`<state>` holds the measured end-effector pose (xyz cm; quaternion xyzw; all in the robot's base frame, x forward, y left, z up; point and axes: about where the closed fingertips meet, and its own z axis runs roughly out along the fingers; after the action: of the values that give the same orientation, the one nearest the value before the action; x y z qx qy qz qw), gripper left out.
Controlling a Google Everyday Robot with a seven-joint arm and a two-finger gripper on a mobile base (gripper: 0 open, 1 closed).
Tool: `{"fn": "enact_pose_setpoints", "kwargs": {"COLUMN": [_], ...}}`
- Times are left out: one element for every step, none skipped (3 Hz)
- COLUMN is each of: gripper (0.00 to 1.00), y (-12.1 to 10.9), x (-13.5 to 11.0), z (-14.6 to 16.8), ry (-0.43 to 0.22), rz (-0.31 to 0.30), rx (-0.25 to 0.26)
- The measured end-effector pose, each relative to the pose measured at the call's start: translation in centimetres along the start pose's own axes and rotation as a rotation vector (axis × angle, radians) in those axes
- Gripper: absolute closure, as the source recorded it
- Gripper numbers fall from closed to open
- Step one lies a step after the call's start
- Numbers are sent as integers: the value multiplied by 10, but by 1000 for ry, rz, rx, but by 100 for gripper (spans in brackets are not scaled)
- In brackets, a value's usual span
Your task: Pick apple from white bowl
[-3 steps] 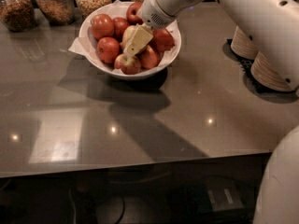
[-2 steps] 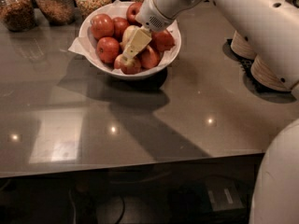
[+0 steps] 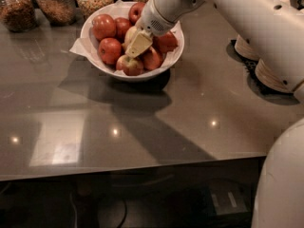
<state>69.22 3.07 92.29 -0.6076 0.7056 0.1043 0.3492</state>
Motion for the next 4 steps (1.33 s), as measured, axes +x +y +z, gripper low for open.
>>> {"fn": "enact_pose_setpoints", "kwargs": {"gripper": [49,72,95,100], "y": [2,4,7,11], "x": [0,-2,-14,-30], "z": [0,-2,-17,-34], "ry": [1,0,-20,-37], "rz": [-4,-13,-51,-97], "rx": [-4,-7,-10,-14]}}
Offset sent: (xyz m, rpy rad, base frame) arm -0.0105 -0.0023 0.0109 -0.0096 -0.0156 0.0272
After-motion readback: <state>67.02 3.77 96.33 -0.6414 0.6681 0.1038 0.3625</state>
